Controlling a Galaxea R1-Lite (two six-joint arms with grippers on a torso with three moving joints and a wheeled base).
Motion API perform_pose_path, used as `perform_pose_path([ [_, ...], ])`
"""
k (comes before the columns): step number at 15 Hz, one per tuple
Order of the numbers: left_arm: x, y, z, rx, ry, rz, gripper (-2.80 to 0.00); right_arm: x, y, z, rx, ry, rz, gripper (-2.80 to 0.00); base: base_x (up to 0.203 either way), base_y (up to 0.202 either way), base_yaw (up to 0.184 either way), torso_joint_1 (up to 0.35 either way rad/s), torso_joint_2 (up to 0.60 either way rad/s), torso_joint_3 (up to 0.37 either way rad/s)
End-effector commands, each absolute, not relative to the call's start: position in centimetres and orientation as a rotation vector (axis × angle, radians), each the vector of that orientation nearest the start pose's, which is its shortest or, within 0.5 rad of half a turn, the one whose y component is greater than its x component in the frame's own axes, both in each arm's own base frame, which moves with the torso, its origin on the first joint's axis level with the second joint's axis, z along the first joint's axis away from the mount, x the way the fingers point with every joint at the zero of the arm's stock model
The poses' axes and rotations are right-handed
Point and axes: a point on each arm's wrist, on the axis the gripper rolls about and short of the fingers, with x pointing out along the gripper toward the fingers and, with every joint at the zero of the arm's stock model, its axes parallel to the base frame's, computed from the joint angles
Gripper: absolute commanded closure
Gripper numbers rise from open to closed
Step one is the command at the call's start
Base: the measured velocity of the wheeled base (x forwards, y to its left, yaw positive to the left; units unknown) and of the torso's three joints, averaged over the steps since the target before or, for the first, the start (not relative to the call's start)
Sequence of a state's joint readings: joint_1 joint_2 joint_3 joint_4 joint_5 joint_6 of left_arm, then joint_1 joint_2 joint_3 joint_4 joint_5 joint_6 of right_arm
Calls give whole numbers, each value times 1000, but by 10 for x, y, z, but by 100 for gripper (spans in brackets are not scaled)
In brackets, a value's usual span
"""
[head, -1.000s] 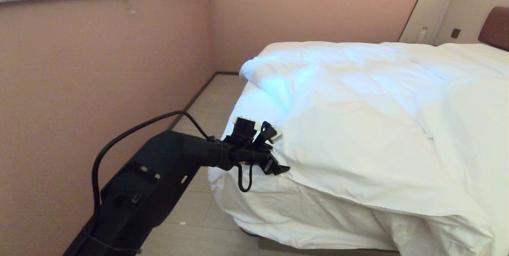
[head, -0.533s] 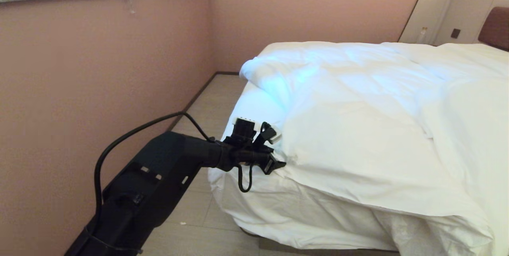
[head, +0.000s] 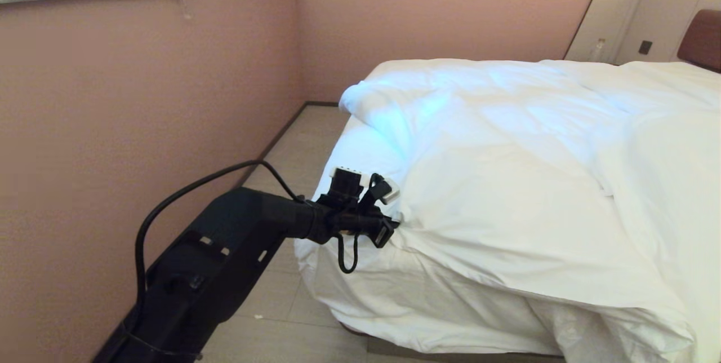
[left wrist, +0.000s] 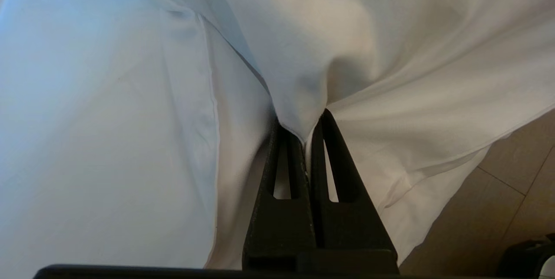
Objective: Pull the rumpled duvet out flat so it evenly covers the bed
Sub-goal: Flatten the corners of the folded blanket
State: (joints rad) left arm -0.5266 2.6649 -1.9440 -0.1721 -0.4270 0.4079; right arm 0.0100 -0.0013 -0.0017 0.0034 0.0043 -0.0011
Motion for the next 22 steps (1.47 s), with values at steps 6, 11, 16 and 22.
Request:
perform_pose_path([
  [6,442,-250,85,376,353,-971,0,-23,0,76,-2,2,15,0,0,0,0,0,0,0],
  [11,405,-215,132,406,361,-884,0,-23,0,76,-2,2,15,0,0,0,0,0,0,0],
  [16,365,-165,191,403,300,-782,0,-23,0,76,-2,2,15,0,0,0,0,0,0,0],
  [22,290,-106,244,404,234,-635,0,-23,0,76,-2,2,15,0,0,0,0,0,0,0],
])
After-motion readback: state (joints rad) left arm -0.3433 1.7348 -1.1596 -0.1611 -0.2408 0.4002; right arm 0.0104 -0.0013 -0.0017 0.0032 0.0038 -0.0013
